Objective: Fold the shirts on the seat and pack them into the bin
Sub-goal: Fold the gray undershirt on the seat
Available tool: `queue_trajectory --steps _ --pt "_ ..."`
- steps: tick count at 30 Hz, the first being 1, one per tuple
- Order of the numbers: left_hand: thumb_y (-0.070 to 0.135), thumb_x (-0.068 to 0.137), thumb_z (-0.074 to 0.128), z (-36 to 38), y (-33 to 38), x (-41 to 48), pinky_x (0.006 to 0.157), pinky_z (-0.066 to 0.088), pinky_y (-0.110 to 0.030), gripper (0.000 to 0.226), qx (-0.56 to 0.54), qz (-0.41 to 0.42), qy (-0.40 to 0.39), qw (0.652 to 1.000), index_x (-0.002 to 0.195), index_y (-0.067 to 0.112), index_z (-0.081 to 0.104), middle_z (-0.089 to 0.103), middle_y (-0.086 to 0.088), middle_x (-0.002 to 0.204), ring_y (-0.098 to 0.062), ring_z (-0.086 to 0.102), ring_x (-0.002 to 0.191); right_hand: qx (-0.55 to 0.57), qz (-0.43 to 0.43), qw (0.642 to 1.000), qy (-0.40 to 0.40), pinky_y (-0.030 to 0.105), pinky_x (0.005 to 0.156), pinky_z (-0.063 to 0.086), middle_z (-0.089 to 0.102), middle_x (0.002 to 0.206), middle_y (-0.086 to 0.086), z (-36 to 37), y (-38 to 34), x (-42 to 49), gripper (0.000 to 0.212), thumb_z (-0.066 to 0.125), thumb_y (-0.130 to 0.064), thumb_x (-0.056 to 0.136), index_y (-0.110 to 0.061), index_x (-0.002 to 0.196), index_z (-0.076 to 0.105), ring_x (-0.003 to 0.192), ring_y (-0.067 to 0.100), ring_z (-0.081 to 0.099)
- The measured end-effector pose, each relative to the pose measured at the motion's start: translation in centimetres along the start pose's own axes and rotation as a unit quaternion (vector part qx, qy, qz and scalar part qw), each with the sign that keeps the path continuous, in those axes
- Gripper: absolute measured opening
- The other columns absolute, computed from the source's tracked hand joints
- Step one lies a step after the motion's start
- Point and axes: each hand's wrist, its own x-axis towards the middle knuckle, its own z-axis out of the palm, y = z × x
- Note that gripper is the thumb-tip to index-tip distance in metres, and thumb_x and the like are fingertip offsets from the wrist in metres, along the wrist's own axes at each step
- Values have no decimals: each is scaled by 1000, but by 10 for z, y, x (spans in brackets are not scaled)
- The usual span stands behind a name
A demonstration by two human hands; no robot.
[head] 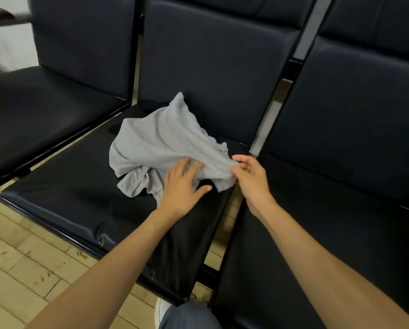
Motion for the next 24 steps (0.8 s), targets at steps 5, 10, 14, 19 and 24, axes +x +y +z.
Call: queue_trajectory --steps 5,10,14,19,24 --pt "26 90 62 8 50 -12 79 46 -36 15 15 53 13 998 92 11 63 62 -8 101 -27 60 89 0 -7 999 36 26 70 46 60 92 5 -68 -8 -31 25 54 -4 90 -26 95 63 86 16 55" --pt "28 98 49 23 130 -42 60 43 -33 14 -74 55 -50 994 89 17 47 53 4 67 -13 51 61 -26 18 995 98 25 72 43 61 103 -2 -139 -16 -63 19 53 -8 91 -22 93 65 95 11 56" --pt "30 100 44 60 204 -77 63 48 -35 12 -148 70 -152 975 90 22 43 52 5 72 -11 53 65 -33 31 981 187 27 71 47 61 95 -2 -206 -11 -95 18 53 -11 92 -23 89 65 89 14 57" --pt "25 100 46 116 246 -127 91 47 -29 21 -142 138 -379 904 119 20 52 60 0 118 -14 59 104 -214 83 934 273 26 73 40 61 106 3 -287 28 -137 15 52 -14 94 -18 99 65 93 14 54" --pt "9 90 58 119 200 -115 104 31 -26 41 -51 81 -180 979 130 6 51 47 -11 135 -27 43 125 -430 147 882 120 35 107 34 44 136 11 -298 76 -157 34 58 -19 91 -17 126 59 125 30 42"
